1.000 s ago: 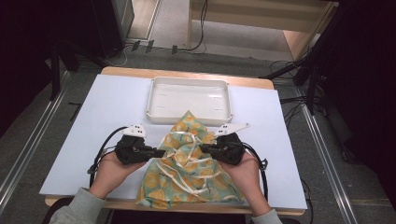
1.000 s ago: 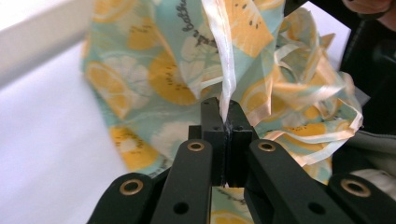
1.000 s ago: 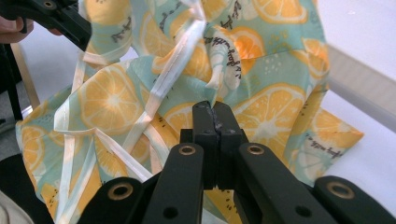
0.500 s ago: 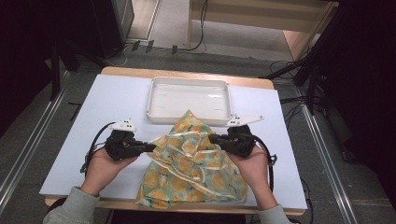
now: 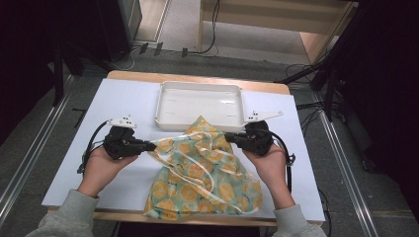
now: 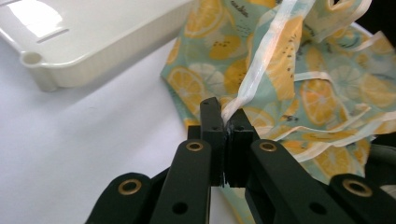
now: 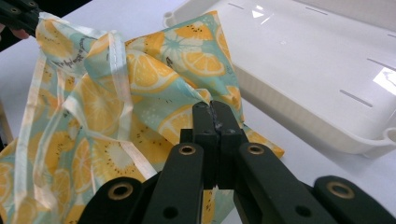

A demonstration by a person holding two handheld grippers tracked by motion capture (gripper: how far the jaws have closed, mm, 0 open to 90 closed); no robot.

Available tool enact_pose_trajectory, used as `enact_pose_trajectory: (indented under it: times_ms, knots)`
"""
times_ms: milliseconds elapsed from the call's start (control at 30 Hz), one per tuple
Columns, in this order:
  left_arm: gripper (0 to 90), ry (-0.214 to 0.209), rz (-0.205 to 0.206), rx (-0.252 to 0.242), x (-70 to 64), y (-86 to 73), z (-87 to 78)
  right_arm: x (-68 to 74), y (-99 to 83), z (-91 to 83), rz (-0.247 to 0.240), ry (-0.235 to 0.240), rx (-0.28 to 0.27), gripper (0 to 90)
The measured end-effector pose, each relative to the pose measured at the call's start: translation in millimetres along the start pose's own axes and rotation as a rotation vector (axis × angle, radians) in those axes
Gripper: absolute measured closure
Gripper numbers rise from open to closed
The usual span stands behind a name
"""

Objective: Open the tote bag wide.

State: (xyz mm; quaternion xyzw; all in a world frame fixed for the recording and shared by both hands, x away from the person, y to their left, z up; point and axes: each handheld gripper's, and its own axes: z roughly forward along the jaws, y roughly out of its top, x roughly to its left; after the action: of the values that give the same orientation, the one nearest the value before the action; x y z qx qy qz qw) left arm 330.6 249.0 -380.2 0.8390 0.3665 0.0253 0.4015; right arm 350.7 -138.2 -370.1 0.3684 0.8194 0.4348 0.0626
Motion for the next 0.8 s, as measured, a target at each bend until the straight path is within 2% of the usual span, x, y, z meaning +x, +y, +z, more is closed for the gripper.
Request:
enact_pose_trajectory:
  times_ms: [67, 167, 400, 500, 567, 600, 633, 667, 700, 800]
  knots:
    - [89.5, 0.012, 0.000, 0.004, 4.4, 1.2, 0.9, -2.0, 0.4, 3.0, -0.004, -0.006, 0.005, 90.0]
    - [89.5, 0.022, -0.022, -0.004, 12.0, 2.4, 4.8, -4.7, 1.9, 7.5, 0.001, -0.006, 0.010, 90.0]
    - [89.1, 0.029, -0.033, 0.011, 23.8, 3.5, 16.6, -12.0, 4.1, 15.4, 0.014, -0.017, 0.010, 90.0]
    - [88.9, 0.029, -0.052, 0.027, 33.9, 2.6, 26.1, -15.7, 2.7, 21.9, 0.018, -0.019, 0.026, 90.0]
    - [87.8, 0.000, -0.068, 0.016, 37.8, 0.5, 31.8, -16.2, 1.3, 25.2, 0.016, -0.020, 0.034, 90.0]
    - [86.0, 0.000, -0.068, 0.016, 37.8, 0.5, 31.8, -16.8, 0.2, 27.2, 0.014, -0.019, 0.039, 90.0]
    - [84.3, -0.049, -0.095, -0.001, 40.9, -2.9, 36.5, -17.2, -0.7, 28.5, 0.019, -0.020, 0.040, 90.0]
    - [84.2, -0.049, -0.095, -0.001, 40.9, -2.9, 36.5, -18.4, -2.0, 30.4, 0.021, -0.020, 0.043, 90.0]
    - [84.0, -0.085, -0.116, 0.000, 42.4, -7.0, 41.4, -18.8, -3.5, 31.9, 0.029, -0.016, 0.047, 90.0]
    - [80.3, -0.082, -0.104, 0.015, 41.5, -8.3, 42.9, -18.2, -6.8, 33.6, 0.023, -0.019, 0.044, 86.9]
